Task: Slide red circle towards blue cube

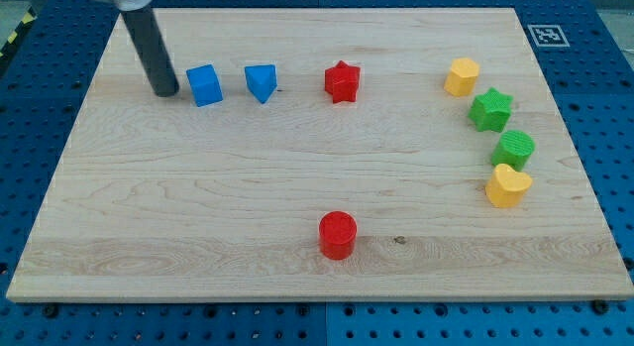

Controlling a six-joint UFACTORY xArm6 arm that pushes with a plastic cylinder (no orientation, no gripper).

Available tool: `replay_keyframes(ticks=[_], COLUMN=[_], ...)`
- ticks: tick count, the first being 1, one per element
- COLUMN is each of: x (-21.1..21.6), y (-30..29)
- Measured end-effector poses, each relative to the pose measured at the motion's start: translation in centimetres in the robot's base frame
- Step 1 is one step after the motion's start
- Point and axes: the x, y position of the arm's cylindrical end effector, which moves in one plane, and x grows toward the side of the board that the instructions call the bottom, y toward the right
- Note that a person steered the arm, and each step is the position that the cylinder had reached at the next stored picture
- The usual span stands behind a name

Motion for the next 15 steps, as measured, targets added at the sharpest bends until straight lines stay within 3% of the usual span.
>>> replay_keyframes(ticks=[2,5,7,8,9,11,15], x=[0.1,16.3,24.5,25.3,25.5,25.3,18.4], y=[4.2,5.1,15.2,22.2,25.3,23.3,15.4])
